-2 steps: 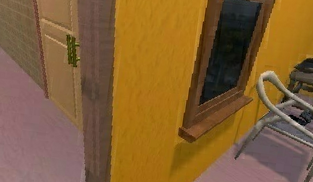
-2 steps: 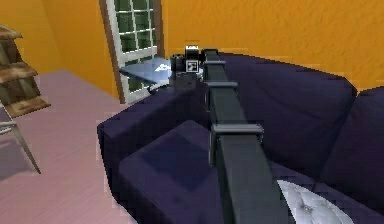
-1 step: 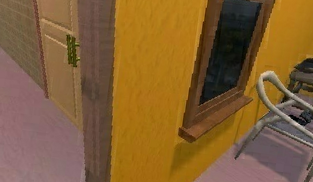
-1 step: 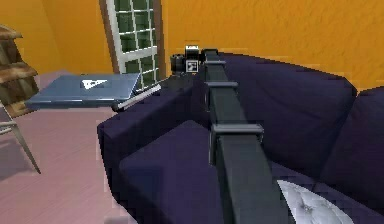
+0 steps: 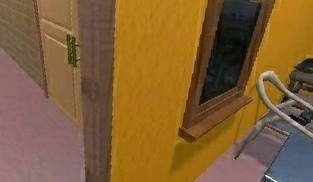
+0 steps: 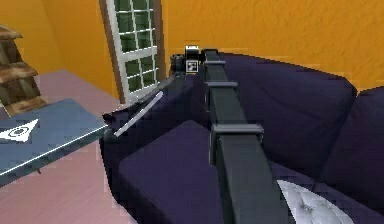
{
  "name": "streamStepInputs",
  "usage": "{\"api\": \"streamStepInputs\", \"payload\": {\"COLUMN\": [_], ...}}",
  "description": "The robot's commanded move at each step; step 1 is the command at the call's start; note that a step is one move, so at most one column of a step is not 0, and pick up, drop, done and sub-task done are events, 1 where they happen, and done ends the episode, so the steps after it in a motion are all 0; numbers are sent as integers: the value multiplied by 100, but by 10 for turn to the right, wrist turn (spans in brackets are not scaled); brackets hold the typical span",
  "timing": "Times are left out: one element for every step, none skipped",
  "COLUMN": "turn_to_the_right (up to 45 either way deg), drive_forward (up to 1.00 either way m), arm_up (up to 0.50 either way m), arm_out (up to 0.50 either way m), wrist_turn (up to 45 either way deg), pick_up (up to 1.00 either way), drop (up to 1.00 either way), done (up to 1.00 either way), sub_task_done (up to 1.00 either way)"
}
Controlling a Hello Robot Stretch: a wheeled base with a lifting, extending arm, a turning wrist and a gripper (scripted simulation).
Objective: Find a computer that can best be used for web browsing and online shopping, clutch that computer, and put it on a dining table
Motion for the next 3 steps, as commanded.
{"api": "streamStepInputs", "payload": {"turn_to_the_right": [0, 0, 450], "drive_forward": [0, 0, 0], "arm_up": [0, 0, 0], "arm_out": [0, -42, 0], "wrist_turn": [-180, 0, 0], "pick_up": [0, 0, 0], "drop": [0, 0, 0], "done": [0, 0, 0], "sub_task_done": [0, 0, 0]}}
